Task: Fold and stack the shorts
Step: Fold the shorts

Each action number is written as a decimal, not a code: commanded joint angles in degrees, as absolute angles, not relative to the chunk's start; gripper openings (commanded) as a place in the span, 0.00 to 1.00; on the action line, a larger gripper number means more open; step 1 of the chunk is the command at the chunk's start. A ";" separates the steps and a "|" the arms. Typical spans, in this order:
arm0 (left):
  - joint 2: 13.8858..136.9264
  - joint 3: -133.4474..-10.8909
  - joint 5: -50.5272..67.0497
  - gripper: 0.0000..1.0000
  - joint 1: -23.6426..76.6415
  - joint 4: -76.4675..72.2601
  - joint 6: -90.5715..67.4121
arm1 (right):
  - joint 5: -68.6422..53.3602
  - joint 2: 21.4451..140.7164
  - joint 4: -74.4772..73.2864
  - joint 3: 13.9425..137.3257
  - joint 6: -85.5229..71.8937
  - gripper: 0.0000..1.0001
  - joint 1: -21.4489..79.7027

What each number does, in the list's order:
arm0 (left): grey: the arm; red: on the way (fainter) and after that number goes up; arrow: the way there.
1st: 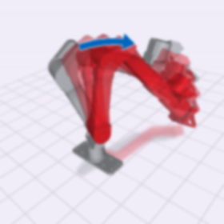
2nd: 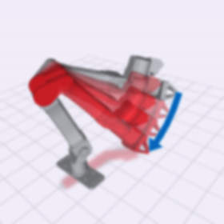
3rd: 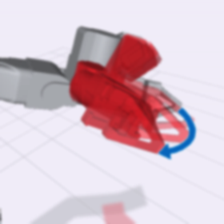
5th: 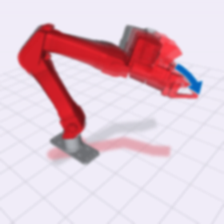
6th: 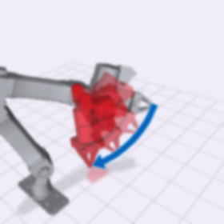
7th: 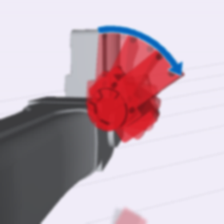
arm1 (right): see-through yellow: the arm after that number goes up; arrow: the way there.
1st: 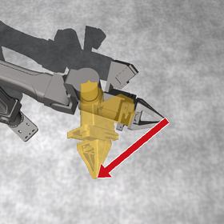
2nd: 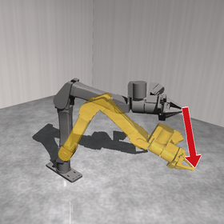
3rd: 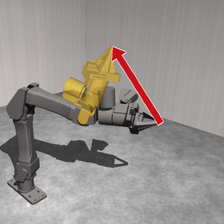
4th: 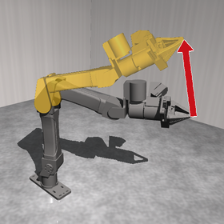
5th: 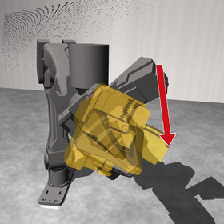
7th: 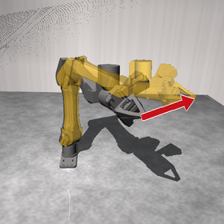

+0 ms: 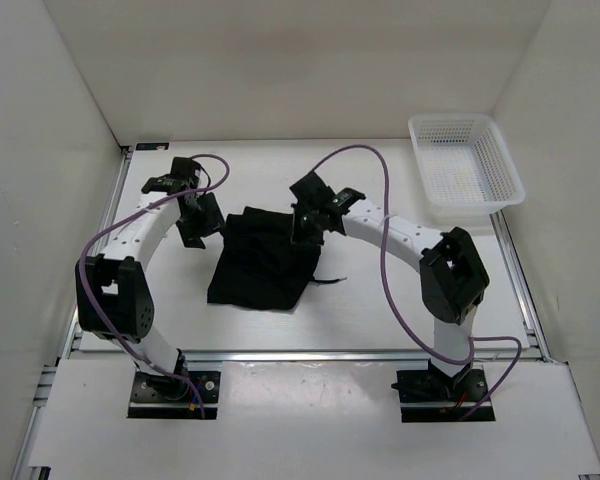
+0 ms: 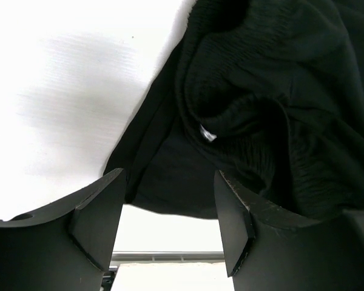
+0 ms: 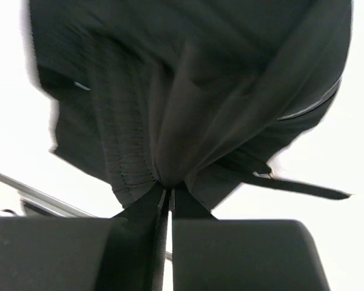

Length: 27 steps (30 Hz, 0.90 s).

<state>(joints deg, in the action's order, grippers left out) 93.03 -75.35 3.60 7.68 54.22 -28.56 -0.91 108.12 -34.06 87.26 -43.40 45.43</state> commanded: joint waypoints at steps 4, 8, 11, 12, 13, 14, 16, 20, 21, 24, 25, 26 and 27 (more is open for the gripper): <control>87.45 -75.50 4.22 0.71 7.73 56.78 -26.46 | -3.07 114.94 -38.05 106.93 -40.08 0.00 41.41; 86.92 -74.18 4.22 0.71 7.73 56.78 -25.22 | -9.63 129.78 -43.21 126.43 -37.54 0.32 38.77; 88.24 -74.18 4.22 0.71 7.73 56.78 -24.08 | -11.69 134.30 -43.60 131.76 -38.06 0.44 37.62; 88.24 -74.18 4.22 0.71 7.73 56.78 -24.08 | -10.38 130.38 -39.94 129.40 -38.06 0.57 37.62; 88.24 -74.18 3.52 0.71 7.73 56.78 -24.08 | -8.11 128.17 -37.99 123.81 -37.53 0.62 37.62; 87.63 -74.88 3.52 0.71 7.73 56.78 -24.08 | -7.22 126.06 -36.40 121.49 -37.01 0.67 37.10; 87.63 -76.63 4.04 0.71 7.73 56.78 -23.47 | -4.85 121.13 -35.42 117.97 -36.31 0.70 36.48; 92.79 -81.90 4.92 0.73 10.10 55.55 -22.94 | -0.53 112.09 -34.89 107.00 -34.99 0.71 35.43; 94.55 -83.22 4.40 0.79 11.59 55.55 -22.94 | -0.53 110.58 -34.89 104.96 -34.98 0.71 35.42; 102.64 -89.98 2.56 0.84 13.00 55.55 -22.94 | 0.88 104.52 -34.89 96.26 -34.28 0.71 34.89; 104.66 -93.57 2.55 0.84 13.53 56.07 -22.94 | 1.92 102.85 -34.89 93.89 -33.76 0.71 34.89; 108.68 -95.43 2.03 0.84 13.54 56.07 -22.94 | 1.93 99.79 -34.89 91.69 -33.75 0.71 34.28; 110.72 -97.45 1.50 0.84 13.54 56.07 -22.94 | 2.54 98.19 -34.89 87.41 -33.75 0.71 34.28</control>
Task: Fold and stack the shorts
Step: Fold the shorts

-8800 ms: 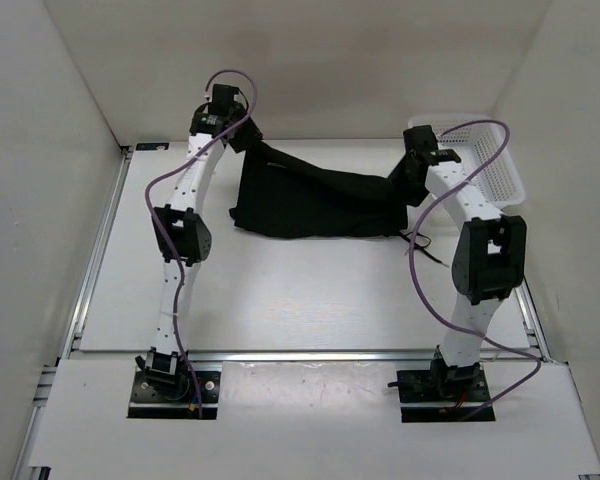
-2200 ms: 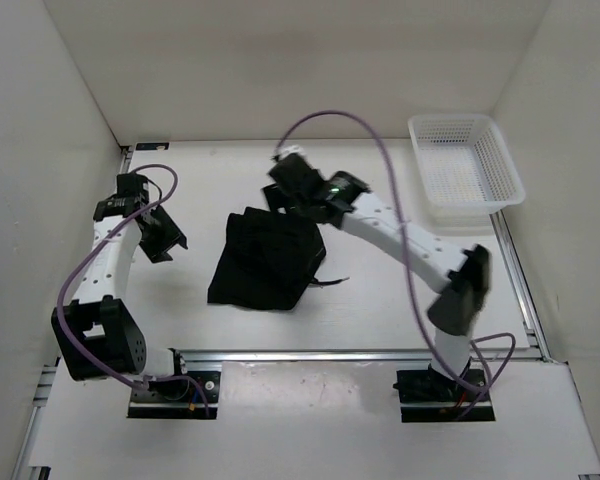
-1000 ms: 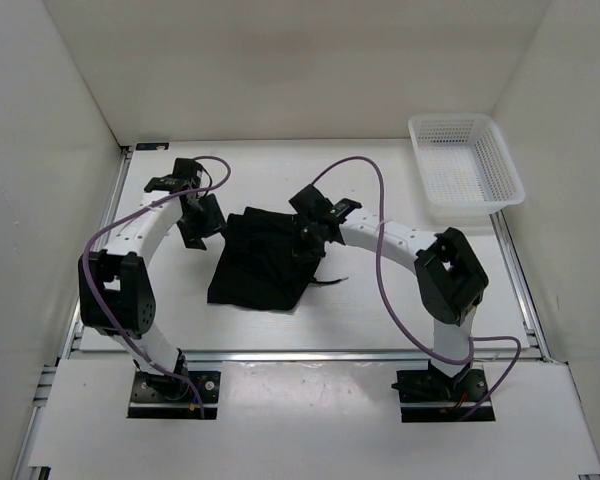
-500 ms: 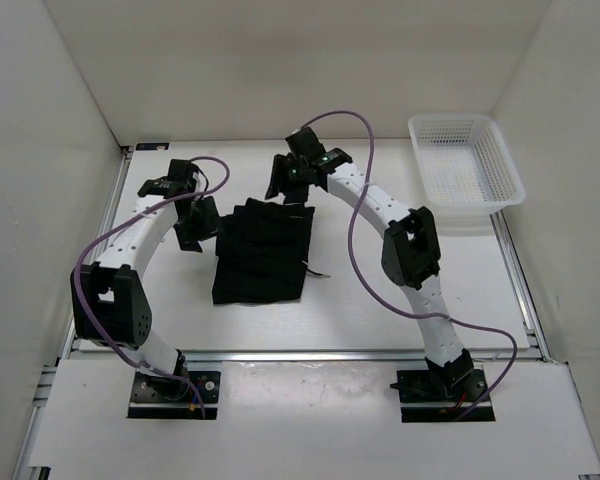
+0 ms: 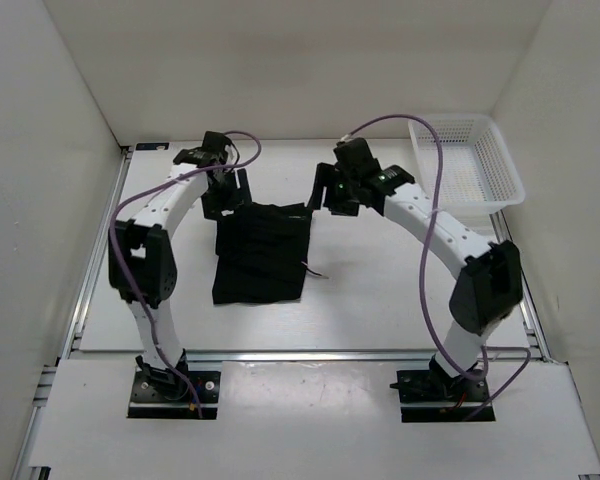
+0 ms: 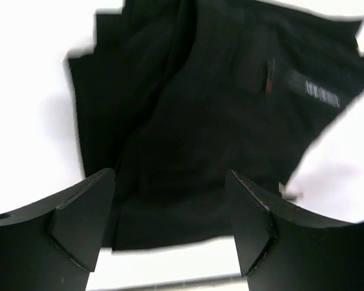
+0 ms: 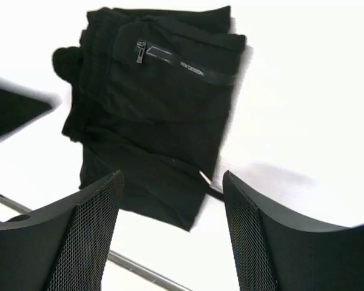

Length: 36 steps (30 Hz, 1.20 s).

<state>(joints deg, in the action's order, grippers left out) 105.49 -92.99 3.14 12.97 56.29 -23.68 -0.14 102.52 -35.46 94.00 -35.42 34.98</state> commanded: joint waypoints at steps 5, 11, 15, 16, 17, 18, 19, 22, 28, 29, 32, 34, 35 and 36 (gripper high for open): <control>121.80 -110.88 0.09 0.84 14.85 58.70 -23.47 | 3.16 89.23 -35.50 77.18 -33.75 0.71 32.09; 130.34 -116.72 1.22 0.76 16.61 61.70 -23.47 | 4.31 83.50 -36.65 71.64 -34.28 0.71 30.32; 129.04 -116.20 2.64 0.50 17.14 61.70 -24.08 | 4.83 82.44 -37.18 71.63 -34.28 0.71 29.18; 128.24 -116.19 2.64 0.44 17.14 61.70 -24.08 | 4.83 81.92 -37.70 71.63 -33.67 0.71 28.48; 127.45 -115.58 2.64 0.35 17.14 61.18 -24.08 | 4.83 81.91 -37.71 71.63 -33.66 0.71 28.48; 126.75 -115.58 2.64 0.28 17.14 61.17 -24.08 | 5.36 81.91 -37.71 71.63 -33.66 0.71 28.48; 125.43 -115.58 2.64 0.21 17.14 61.17 -24.08 | 5.36 81.91 -37.71 71.63 -33.66 0.71 28.48; 122.97 -114.96 3.16 0.10 17.14 62.49 -24.08 | 5.36 81.39 -37.71 71.63 -33.66 0.71 27.95; 114.10 -108.48 3.69 0.10 15.47 63.02 -26.10 | 6.50 80.33 -38.23 70.58 -33.66 0.71 27.95; 111.12 -107.15 5.95 0.10 14.86 63.02 -26.89 | 6.50 80.33 -38.23 70.58 -33.14 0.71 27.95; 106.19 -101.62 8.61 0.10 12.14 62.40 -28.20 | 7.03 79.19 -38.76 70.05 -33.13 0.71 27.95; 104.07 -96.97 8.61 0.10 10.99 61.71 -28.21 | 7.55 78.49 -38.76 69.52 -33.13 0.71 27.95; 103.37 -95.73 8.61 0.10 10.12 61.18 -28.21 | 7.56 77.96 -38.76 69.52 -33.13 0.71 27.95; 103.36 -94.67 7.48 0.10 9.59 61.17 -28.21 | 7.56 77.96 -38.76 69.00 -33.13 0.71 27.95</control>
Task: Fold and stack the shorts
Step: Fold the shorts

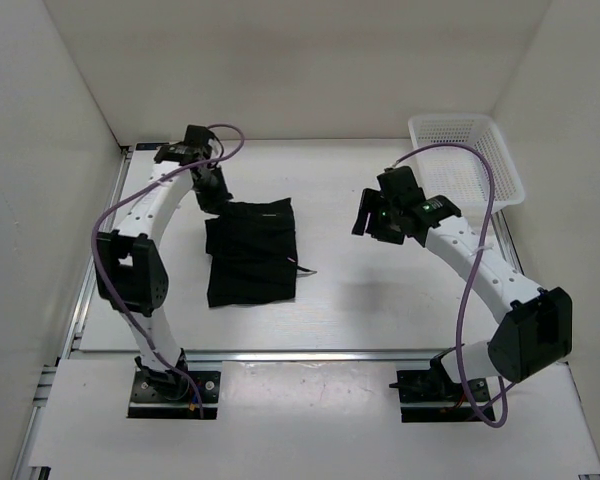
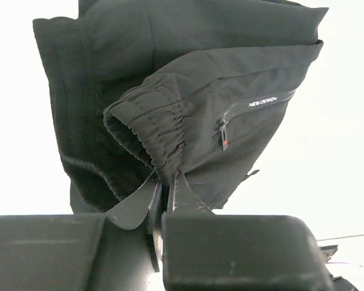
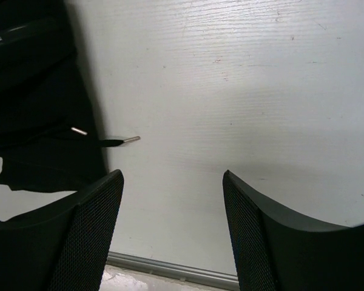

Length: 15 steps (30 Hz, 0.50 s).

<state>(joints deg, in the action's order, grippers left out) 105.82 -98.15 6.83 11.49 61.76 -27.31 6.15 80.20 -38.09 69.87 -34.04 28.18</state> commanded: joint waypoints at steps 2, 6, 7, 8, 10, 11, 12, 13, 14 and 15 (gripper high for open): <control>103.97 -92.91 6.95 0.10 8.18 60.56 -28.21 | 7.56 77.44 -38.76 68.99 -33.13 0.71 27.95; 109.42 -92.98 2.58 0.19 7.47 60.37 -28.74 | 7.56 76.12 -39.37 67.85 -33.13 0.71 27.95; 109.42 -92.47 1.85 0.26 6.77 60.38 -29.26 | 7.56 76.11 -39.37 67.33 -33.13 0.71 27.95; 109.95 -91.68 1.85 0.41 6.07 60.38 -29.27 | 8.25 74.90 -39.90 67.32 -33.13 0.71 27.95; 109.95 -89.39 1.85 0.82 4.93 59.50 -29.27 | 8.26 74.36 -39.90 65.93 -33.13 0.73 27.95; 108.91 -89.38 1.85 0.90 3.88 59.50 -29.27 | 8.87 73.57 -40.42 65.92 -33.13 0.73 27.95; 107.85 -88.43 1.85 0.90 3.87 59.50 -29.27 | 8.88 73.04 -40.43 65.22 -33.13 0.73 27.95; 104.80 -87.46 0.71 0.91 3.08 59.50 -29.27 | 8.88 73.04 -40.43 65.21 -33.13 0.73 27.95; 102.94 -86.84 0.01 0.91 2.21 59.50 -29.27 | 8.88 73.04 -40.43 64.61 -33.13 0.73 27.95; 101.18 -85.27 -0.70 0.91 1.59 59.50 -29.27 | 8.88 73.04 -40.43 64.60 -33.13 0.73 27.95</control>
<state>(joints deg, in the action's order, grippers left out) 110.43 -86.48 2.42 3.64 59.90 -28.99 7.62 74.50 -40.21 65.41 -34.02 28.18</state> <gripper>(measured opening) 0.905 0.725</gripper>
